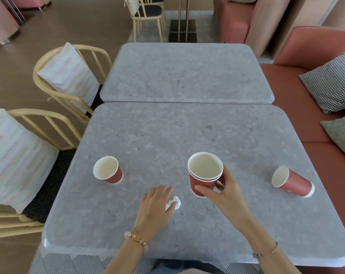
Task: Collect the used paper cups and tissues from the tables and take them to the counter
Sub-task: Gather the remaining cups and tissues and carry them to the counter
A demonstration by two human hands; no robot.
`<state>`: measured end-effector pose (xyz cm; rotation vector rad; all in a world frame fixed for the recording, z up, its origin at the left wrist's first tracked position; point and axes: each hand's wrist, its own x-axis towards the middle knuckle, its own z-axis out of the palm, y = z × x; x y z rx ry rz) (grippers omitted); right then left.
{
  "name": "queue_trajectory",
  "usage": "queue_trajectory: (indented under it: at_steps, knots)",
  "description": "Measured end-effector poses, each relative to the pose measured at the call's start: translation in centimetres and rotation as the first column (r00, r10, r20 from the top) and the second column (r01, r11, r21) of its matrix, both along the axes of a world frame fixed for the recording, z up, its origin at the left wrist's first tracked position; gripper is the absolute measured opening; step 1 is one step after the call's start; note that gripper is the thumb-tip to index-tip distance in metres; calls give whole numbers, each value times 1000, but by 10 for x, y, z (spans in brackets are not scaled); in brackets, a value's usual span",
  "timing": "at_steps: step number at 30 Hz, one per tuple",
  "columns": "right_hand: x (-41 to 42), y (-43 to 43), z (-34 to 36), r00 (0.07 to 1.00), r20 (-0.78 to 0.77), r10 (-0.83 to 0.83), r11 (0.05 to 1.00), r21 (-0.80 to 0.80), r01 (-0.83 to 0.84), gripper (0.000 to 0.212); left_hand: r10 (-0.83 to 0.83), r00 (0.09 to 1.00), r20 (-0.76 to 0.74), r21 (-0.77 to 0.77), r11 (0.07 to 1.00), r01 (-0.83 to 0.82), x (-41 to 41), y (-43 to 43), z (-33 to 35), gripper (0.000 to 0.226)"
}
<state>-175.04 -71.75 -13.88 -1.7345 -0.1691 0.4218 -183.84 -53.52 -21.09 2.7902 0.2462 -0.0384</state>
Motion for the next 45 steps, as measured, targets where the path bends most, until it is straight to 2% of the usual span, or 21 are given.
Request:
queue_trajectory:
  at_steps: [5, 9, 18, 23, 28, 30, 33, 35, 37, 39, 41, 45]
  knots:
    - [1, 16, 4, 999, -6, 47, 999, 12, -47, 62, 32, 975, 218, 50, 998, -44, -3, 11, 39, 28]
    - [0, 32, 5, 995, 2, 103, 995, 14, -103, 61, 105, 933, 344, 40, 991, -127, -6, 23, 61, 30]
    - [3, 75, 7, 971, 21, 237, 972, 0, -237, 61, 227, 845, 485, 72, 952, -298, -26, 64, 81, 28]
    - [3, 96, 10, 958, 30, 286, 958, -27, -286, 60, 323, 810, 489, 104, 900, -422, -41, 96, 67, 42]
    - [5, 106, 9, 955, 15, 295, 955, -47, -294, 60, 486, 820, 303, 67, 847, -527, -52, 128, 36, 66]
    - [6, 107, 9, 958, 14, 288, 956, -67, -286, 60, 568, 792, 222, -32, 816, -577, -51, 135, 22, 76]
    - [8, 108, 9, 961, 23, 275, 958, -94, -272, 59, 684, 726, 73, -257, 716, -649, -44, 141, 2, 95]
    - [10, 107, 9, 962, 24, 272, 957, -108, -268, 58, 717, 697, 28, -416, 642, -644, -35, 141, -8, 100]
    - [12, 106, 9, 962, 19, 272, 957, -108, -268, 59, 764, 644, 33, -601, 530, -598, -24, 138, -11, 89]
    - [13, 107, 9, 964, 16, 266, 959, -108, -263, 60, 802, 595, 54, -711, 449, -541, -13, 137, -13, 72]
    - [15, 107, 10, 966, 15, 257, 961, -110, -254, 61, 821, 568, 66, -771, 403, -493, -4, 137, -15, 64]
    - [16, 108, 10, 972, -1, 234, 965, -121, -232, 61, 851, 525, 25, -832, 309, -461, 4, 138, -20, 65]
